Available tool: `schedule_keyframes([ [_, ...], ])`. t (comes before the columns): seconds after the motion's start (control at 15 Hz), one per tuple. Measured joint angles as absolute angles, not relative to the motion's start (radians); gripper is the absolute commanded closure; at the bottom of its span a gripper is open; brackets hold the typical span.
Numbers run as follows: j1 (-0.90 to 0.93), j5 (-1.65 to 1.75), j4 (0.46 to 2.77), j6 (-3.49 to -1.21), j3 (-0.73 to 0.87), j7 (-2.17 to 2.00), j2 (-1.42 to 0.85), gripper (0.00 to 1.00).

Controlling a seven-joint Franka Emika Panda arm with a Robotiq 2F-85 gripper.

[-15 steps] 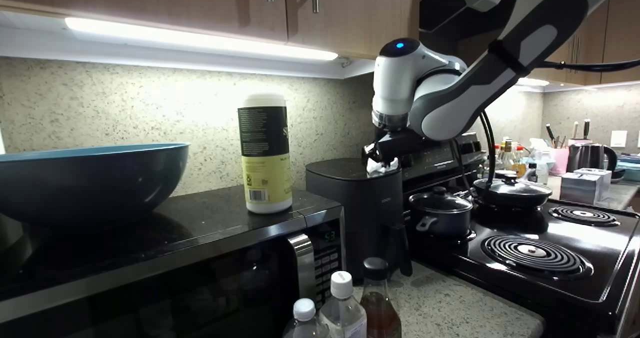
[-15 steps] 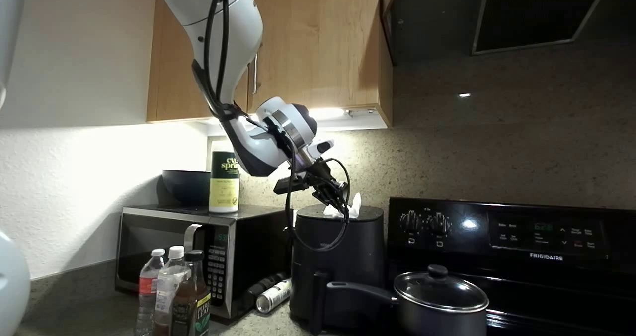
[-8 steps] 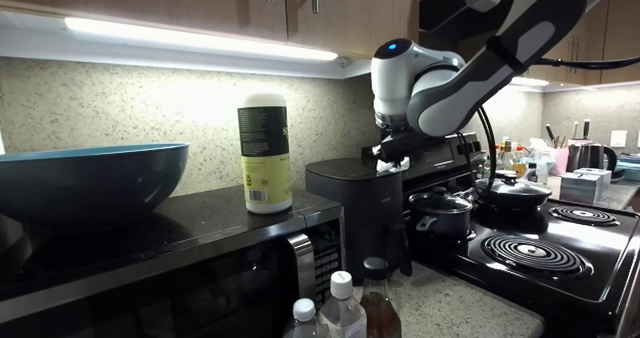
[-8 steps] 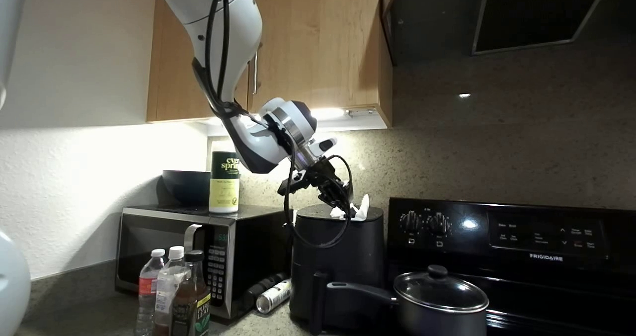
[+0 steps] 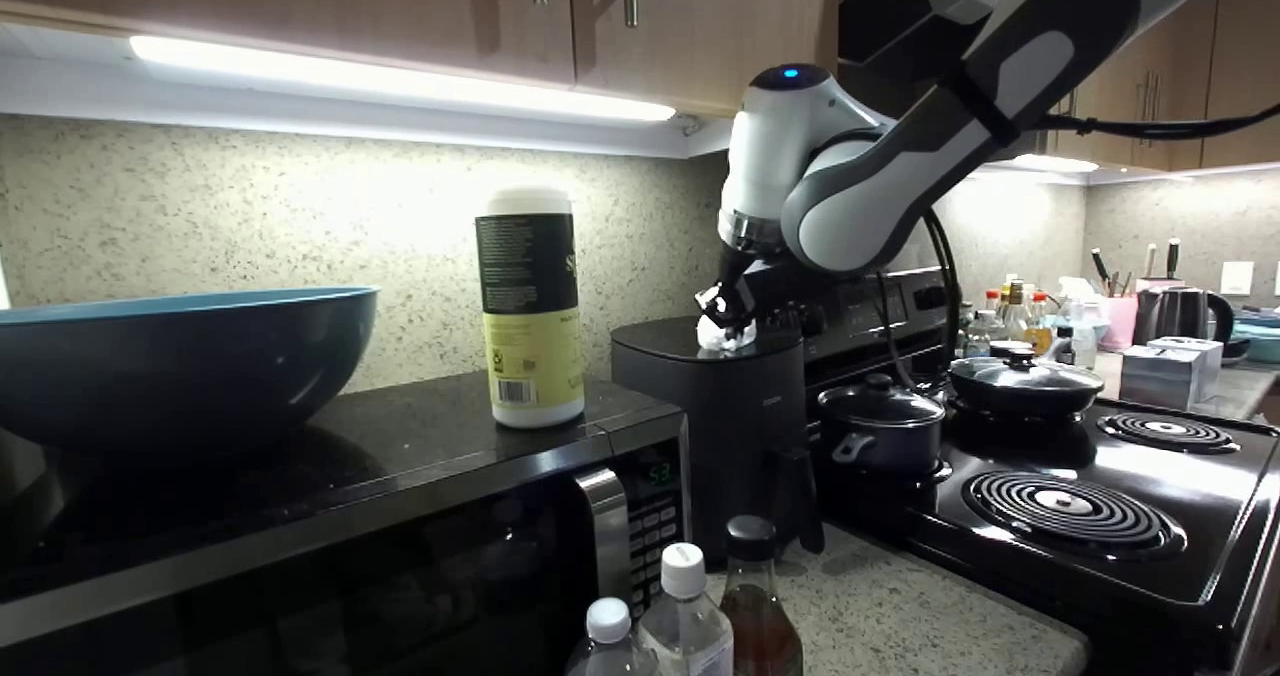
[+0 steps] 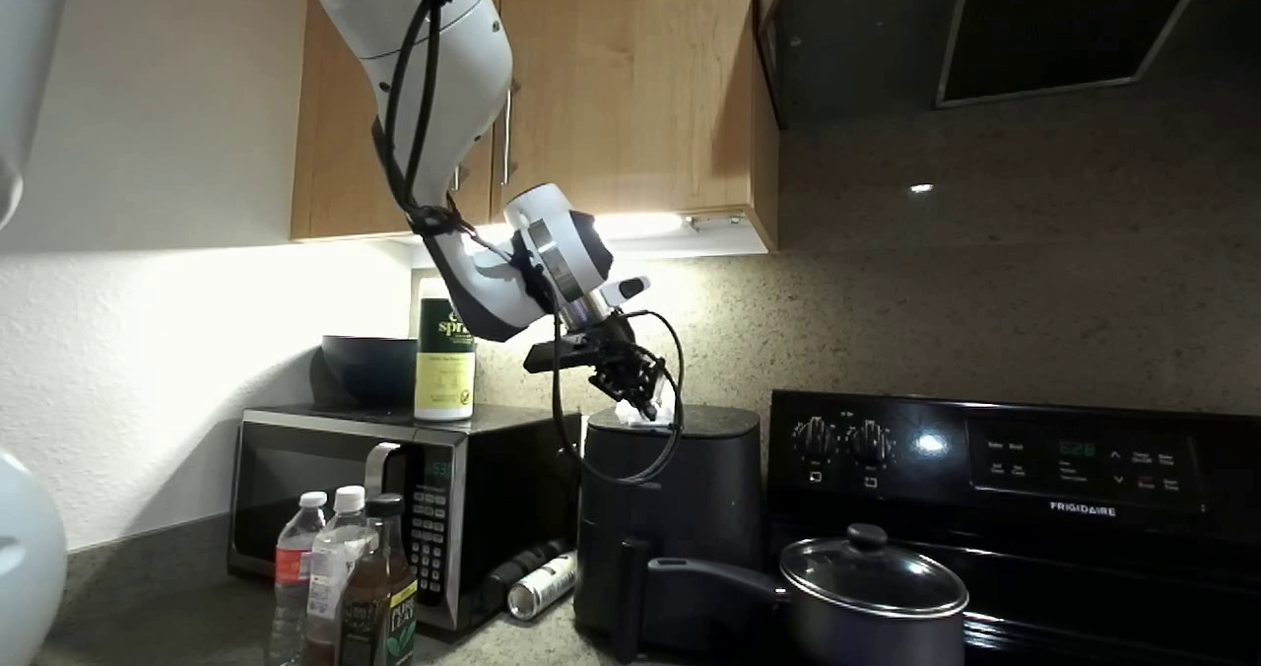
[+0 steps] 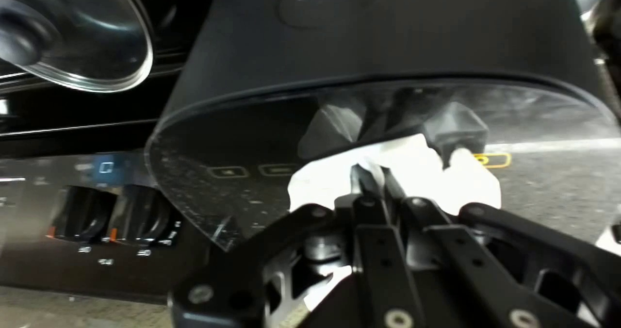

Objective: Pick up the cloth and wipe the air fryer

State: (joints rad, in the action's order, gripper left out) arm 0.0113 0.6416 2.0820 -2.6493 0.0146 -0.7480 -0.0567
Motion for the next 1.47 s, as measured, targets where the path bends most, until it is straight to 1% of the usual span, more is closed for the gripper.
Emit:
schedule_keyframes([
  [0.4, 0.066, 0.272, 2.053, -2.644, -0.056, -0.364, -0.069, 0.93],
  [0.6, 0.082, 0.144, 2.049, -2.577, -0.081, -0.218, -0.094, 0.94],
  [1.0, 0.081, 0.112, 2.048, -2.532, -0.066, -0.174, -0.131, 0.93],
  [1.47, 0.082, 0.176, 2.043, -2.550, -0.036, -0.204, -0.094, 0.94],
])
